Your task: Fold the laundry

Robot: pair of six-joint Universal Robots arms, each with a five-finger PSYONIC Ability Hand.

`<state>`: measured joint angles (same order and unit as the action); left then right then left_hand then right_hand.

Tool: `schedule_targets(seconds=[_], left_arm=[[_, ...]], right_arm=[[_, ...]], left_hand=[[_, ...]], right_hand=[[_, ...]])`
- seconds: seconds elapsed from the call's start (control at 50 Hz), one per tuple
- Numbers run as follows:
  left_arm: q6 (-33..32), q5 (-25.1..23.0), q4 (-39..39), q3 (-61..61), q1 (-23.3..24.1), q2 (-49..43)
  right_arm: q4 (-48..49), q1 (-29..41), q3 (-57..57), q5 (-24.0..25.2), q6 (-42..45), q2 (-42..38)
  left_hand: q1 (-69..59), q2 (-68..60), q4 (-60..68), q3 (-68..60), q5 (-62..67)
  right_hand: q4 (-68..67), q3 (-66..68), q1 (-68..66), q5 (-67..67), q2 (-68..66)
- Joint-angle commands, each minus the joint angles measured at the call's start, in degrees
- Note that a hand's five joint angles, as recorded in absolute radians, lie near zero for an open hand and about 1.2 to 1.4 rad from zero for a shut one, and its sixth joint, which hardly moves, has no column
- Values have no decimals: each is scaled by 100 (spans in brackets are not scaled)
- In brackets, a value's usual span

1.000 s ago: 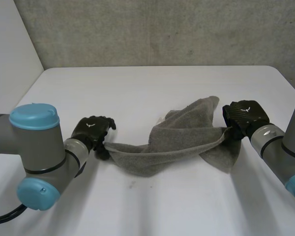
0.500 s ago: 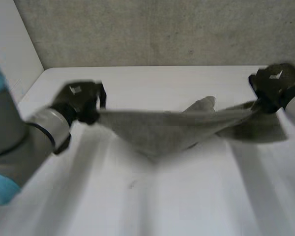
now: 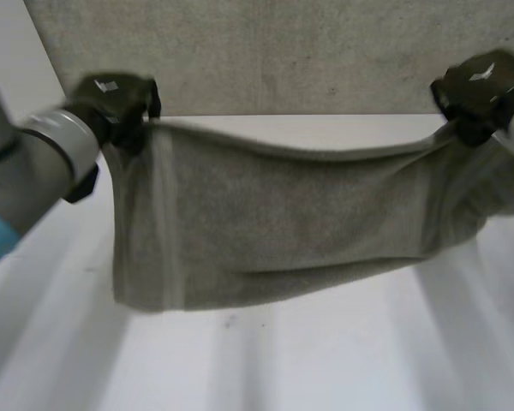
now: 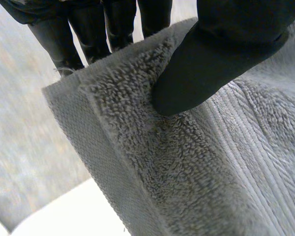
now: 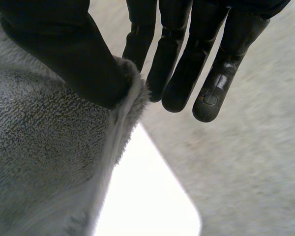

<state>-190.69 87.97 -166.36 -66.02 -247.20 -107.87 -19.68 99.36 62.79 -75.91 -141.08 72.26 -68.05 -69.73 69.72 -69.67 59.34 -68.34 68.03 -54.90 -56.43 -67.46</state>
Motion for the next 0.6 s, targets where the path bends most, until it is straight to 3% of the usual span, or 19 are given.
schedule_targets(seconds=[0.02,0.06,0.14,0.18,0.22,0.24,0.32,0.38,0.5,0.6], left_arm=[[-627,326,-63,1036,-4,-1673],[-706,378,-107,1413,5,-1902],[-856,484,-310,2375,-4,-2256],[-935,554,-747,3284,5,-2335],[-935,563,-1062,3611,5,-2292],[-935,581,-1405,3814,5,-2187],[-900,616,-2064,3712,14,-1757],[-830,686,-2496,3160,22,-1309],[-453,669,-2762,1588,-21,-771],[-180,660,-2753,305,-240,-700]], right_arm=[[413,242,-601,-90,142,-1390],[885,382,-1117,-370,151,-1898],[1587,496,-1749,-791,160,-2154],[2065,549,-2042,-987,134,-2172],[3254,620,-2253,-1171,81,-1972],[3260,620,-2253,-1171,81,-1970],[4908,637,-1755,-1136,28,-1296],[5517,637,-1219,-970,-85,-1005],[5458,567,-504,-459,-367,-793],[4563,549,443,295,-455,-889]], left_hand=[[-1195,-1027,1028,-1033,1066],[-1195,-1027,1028,-1033,1066],[-1195,-1027,1028,-1033,1066],[-1195,-1027,1028,-1033,1066],[-1195,-1027,1028,-1033,1066],[-1195,-1027,1028,-1033,1066],[-1195,-1027,1028,-1033,1066],[-1195,-1027,1028,-1033,1066],[-1195,-1027,1028,-1033,1066],[-1195,-1027,1028,-1033,1066]], right_hand=[[-1166,1197,-2510,-1357,-1254],[-1166,1197,-2510,-1357,-1254],[-1166,1197,-2510,-1357,-1254],[-1166,1197,-2510,-1357,-1254],[-1166,1197,-2510,-1357,-1254],[-1166,1197,-2510,-1357,-1254],[-1166,1197,-2510,-1357,-1254],[-1166,1197,-2510,-1357,-1254],[-1166,1197,-2510,-1357,-1254],[-1166,1197,-2510,-1357,-1254]])
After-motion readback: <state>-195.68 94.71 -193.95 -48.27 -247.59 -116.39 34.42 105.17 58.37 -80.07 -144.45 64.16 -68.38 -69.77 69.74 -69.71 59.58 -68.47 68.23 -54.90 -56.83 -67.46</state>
